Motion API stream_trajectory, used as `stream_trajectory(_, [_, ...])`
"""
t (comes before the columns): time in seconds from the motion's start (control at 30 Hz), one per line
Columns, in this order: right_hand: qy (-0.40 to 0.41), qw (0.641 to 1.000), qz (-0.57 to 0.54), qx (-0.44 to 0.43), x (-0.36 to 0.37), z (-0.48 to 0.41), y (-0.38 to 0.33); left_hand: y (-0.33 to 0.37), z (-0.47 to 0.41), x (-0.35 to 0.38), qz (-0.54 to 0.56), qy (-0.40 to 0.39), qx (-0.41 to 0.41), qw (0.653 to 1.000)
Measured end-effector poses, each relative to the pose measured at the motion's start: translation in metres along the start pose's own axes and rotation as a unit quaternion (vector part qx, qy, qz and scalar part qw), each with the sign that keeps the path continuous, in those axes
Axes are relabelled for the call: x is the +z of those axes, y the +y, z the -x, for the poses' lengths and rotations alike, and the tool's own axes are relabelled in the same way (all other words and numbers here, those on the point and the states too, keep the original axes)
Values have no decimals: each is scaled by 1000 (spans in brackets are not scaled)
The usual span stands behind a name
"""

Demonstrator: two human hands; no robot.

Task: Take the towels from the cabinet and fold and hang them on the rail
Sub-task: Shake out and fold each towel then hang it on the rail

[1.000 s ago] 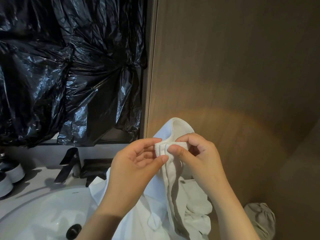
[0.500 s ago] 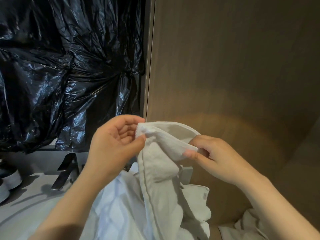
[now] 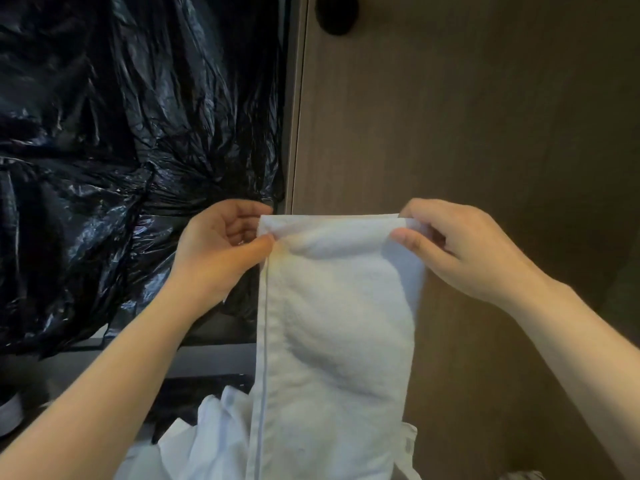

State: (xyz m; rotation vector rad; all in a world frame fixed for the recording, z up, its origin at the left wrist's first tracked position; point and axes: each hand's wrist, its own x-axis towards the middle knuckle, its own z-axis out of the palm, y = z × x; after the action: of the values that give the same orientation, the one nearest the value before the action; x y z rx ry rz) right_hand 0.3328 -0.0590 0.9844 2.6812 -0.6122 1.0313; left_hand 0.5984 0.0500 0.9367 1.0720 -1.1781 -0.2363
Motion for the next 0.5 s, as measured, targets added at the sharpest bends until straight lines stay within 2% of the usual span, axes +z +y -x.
stream_trajectory(0.17, [26,999,-6,19,-3,-5,-3,7,-4,-1,20,1,8,1000])
stream_trajectory(0.27, [40,997,49,34,-1,-6,-5,11,-5,1,38,2,13,999])
stream_trajectory(0.4, [99,985,138,36,0,-6,-7,21,-5,8,58,-12,42,997])
stream_trajectory(0.5, [88,985,145,39,-2,-5,-10,28,-5,12,61,-24,63,996])
